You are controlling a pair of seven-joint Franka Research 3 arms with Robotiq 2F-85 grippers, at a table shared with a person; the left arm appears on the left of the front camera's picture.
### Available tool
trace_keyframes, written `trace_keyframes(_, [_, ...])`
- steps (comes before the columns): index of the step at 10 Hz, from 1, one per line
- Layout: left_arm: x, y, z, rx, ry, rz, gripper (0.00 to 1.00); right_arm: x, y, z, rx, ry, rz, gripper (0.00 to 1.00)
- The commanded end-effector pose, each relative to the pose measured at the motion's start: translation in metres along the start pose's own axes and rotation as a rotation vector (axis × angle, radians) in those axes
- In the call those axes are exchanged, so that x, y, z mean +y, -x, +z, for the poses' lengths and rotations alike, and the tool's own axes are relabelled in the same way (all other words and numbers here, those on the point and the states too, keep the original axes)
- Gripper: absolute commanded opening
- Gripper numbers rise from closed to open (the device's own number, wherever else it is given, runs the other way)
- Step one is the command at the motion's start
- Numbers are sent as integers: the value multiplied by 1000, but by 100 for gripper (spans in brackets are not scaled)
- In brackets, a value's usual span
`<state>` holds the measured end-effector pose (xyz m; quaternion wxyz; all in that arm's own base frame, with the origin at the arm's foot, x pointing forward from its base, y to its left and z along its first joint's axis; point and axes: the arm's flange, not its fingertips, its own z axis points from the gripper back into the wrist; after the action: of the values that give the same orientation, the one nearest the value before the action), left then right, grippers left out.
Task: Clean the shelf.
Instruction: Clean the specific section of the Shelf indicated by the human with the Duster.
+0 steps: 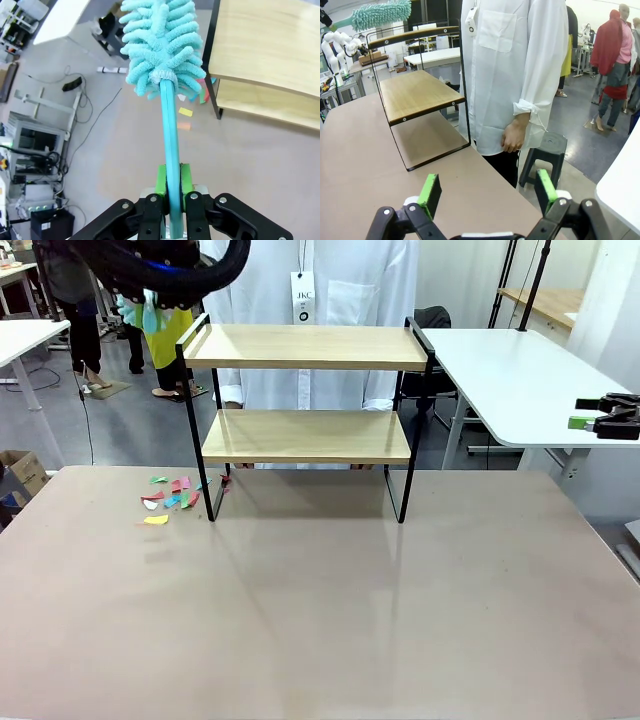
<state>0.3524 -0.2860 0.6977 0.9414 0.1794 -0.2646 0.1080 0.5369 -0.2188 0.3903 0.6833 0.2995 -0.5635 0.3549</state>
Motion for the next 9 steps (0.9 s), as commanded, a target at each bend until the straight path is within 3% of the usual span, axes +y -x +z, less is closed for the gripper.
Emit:
trace_keyframes(1, [3,-3,-3,11,8,-5,13,1,-4,-1,19,1,-8,100])
trace_keyframes(3, [-3,-2,-7,11,-5,-3,13,1,-4,-1,19,1,-8,100])
trace_keyframes(5, [7,-1,7,-156,81,-64,13,1,-4,-1,19,1,-8,100])
trace_keyframes(9, [77,19,3,-217,511,-230,13,1,-4,-1,19,1,-8,100])
